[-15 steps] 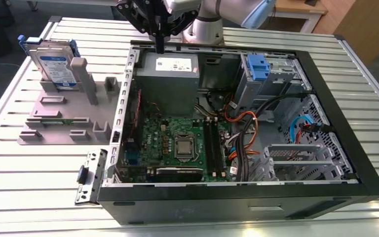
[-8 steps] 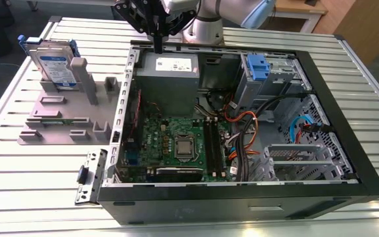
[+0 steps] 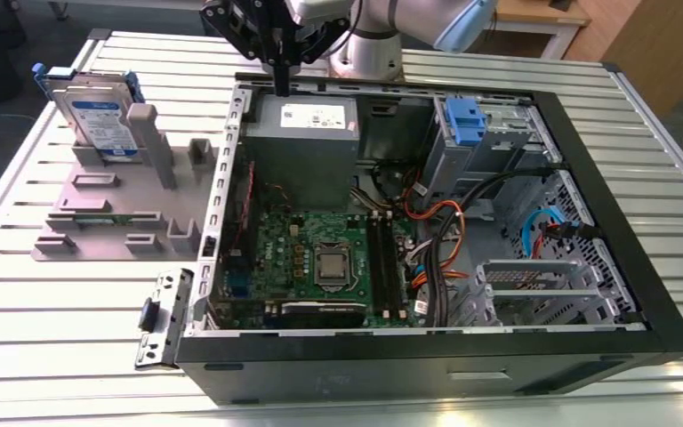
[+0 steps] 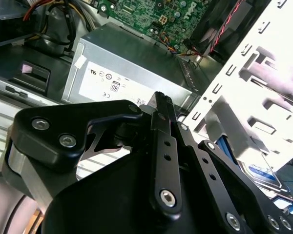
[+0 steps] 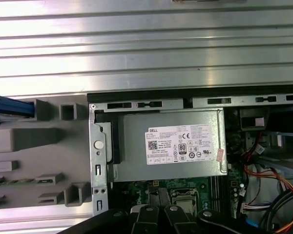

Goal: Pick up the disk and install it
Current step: 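Reach for the disk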

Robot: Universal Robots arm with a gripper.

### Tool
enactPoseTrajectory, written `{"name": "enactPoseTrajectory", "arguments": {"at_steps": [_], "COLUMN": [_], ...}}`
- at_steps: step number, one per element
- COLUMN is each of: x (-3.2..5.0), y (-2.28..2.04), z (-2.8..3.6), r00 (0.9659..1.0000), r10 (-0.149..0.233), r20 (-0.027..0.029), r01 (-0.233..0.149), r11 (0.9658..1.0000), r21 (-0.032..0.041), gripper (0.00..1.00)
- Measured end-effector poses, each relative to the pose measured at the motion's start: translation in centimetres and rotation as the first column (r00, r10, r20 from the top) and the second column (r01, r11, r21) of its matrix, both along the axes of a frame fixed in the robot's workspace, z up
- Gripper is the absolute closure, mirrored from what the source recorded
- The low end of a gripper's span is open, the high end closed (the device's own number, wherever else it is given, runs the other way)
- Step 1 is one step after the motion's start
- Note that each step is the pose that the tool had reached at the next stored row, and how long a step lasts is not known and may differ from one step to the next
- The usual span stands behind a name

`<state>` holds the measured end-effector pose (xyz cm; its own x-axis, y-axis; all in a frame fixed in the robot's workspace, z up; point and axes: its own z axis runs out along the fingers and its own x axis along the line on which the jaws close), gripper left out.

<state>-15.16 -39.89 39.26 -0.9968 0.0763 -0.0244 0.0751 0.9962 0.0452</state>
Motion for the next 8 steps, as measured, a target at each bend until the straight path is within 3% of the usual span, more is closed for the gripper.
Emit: {"name": "enactPoseTrajectory", "arguments": {"at_steps": [8], "x": [-0.31], "y": [0.00], "z": [0.00], "r00": [1.0000], "r10": [0.000], "r20": [0.0000], "r01": [0.000], "r11": [1.0000], "r21": [0.0000], "gripper": [0.90]}}
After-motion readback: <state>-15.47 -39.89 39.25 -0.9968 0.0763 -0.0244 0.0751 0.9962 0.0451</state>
